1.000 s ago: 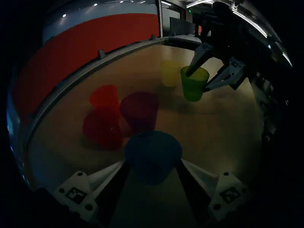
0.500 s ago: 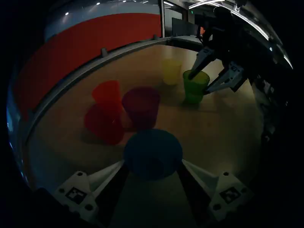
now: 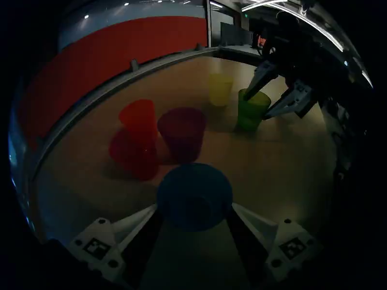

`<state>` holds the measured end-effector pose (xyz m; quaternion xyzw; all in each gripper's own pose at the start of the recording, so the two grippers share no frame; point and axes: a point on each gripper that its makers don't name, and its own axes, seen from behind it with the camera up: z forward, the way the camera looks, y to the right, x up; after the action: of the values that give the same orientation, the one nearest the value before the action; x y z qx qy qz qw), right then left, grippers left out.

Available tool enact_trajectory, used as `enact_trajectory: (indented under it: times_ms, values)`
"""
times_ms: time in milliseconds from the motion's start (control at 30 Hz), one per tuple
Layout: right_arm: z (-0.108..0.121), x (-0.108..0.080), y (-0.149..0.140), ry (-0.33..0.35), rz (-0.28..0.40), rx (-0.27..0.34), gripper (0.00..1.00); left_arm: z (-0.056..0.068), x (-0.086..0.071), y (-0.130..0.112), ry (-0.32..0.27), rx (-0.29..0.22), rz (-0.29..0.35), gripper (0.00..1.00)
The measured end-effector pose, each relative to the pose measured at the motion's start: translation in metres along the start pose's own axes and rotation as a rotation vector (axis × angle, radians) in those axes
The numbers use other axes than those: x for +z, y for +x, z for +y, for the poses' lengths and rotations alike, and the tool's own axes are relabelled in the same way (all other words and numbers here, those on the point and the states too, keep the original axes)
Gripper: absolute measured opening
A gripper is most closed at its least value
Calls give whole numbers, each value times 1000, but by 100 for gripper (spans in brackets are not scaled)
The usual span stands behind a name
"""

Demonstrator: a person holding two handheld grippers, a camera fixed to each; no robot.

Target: Pour water

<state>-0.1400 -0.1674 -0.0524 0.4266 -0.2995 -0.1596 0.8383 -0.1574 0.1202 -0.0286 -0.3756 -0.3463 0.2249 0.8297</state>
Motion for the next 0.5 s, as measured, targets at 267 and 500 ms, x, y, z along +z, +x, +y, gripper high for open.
enact_trajectory:
  times_ms: [267, 500]
  values:
    - [0, -1, 1, -3, 11, 9, 95, 2, 1, -4, -1, -1, -15, 90]
    - [0, -4, -3, -12, 2, 1, 96, 3, 0, -8, 2, -10, -25, 90]
